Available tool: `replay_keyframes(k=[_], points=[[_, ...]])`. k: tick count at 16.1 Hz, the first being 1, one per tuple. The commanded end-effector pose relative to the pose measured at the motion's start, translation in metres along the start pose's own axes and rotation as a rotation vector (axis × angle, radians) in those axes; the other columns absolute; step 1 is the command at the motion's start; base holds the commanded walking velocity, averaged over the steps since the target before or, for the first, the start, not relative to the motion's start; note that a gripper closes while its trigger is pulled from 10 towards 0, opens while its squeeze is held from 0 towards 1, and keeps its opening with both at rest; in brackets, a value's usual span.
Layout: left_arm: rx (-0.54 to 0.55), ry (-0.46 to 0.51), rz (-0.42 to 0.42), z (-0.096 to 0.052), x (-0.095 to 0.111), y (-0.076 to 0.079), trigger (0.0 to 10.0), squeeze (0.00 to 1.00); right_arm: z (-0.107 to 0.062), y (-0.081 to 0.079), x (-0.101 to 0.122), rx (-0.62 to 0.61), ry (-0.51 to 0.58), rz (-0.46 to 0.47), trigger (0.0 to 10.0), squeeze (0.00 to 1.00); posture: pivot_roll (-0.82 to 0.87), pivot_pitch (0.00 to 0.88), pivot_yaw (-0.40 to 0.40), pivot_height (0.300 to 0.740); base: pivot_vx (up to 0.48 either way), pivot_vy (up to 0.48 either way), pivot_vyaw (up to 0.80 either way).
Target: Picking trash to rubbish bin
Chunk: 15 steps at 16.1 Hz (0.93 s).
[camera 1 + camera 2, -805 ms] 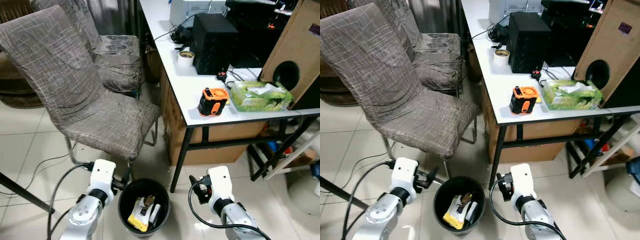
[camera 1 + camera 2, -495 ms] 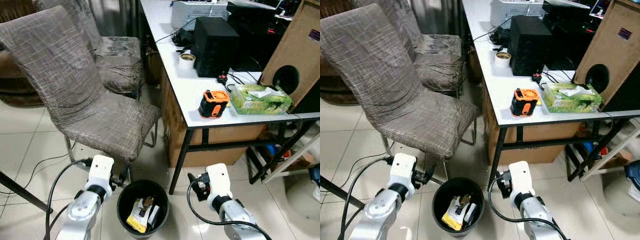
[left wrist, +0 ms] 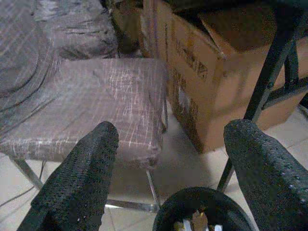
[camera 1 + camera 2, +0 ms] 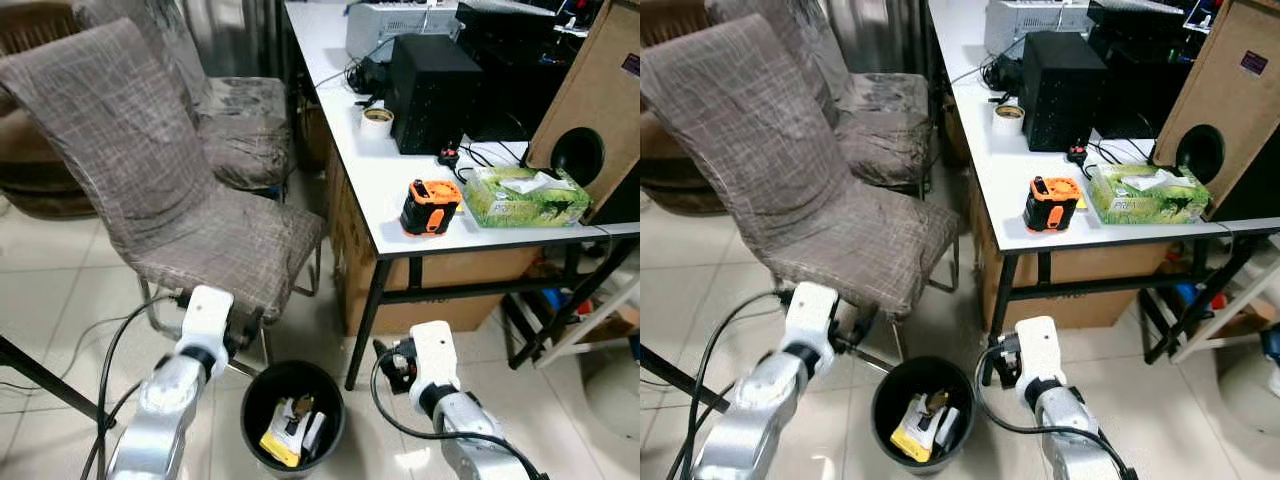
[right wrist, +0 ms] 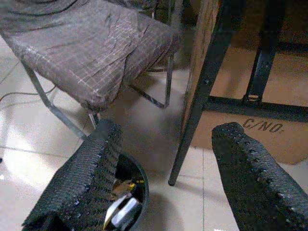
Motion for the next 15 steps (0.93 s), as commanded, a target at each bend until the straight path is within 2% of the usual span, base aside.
replay_keyframes(k=[1, 6, 15], points=[[-0.010, -0.031, -0.002, 0.0007, -0.0056, 0.0013, 10.0, 0.00, -0.0010, 0.0046, -0.0015, -0.022, -0.003, 0.016, 10.0, 0.00, -0.05, 0.000, -0.001, 0.740, 0.000, 0.000, 0.00], [-0.044, -0.041, 0.022, -0.0016, -0.0049, 0.0073, 10.0, 0.00, -0.0022, 0.0081, -0.0007, -0.040, 0.005, 0.027, 10.0, 0.00, -0.05, 0.000, -0.004, 0.740, 0.000, 0.000, 0.00], [-0.056, -0.033, 0.054, -0.0061, -0.0006, 0.0081, 10.0, 0.00, 0.0004, 0.0067, 0.0014, -0.038, 0.021, 0.018, 10.0, 0.00, -0.04, 0.000, -0.006, 0.740, -0.240, 0.000, 0.00]])
Point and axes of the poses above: a point about 5 cm out from each wrist's last joint towards the gripper, its own z axis pointing out of the wrist towards the gripper, its own x axis along the axis of the wrist's last joint, y = z × x, the point moved 4 cm from there along z, pointing out of the wrist towards the gripper, and after that the axes turned 6 degrees about -z, right-handed, at the moved point
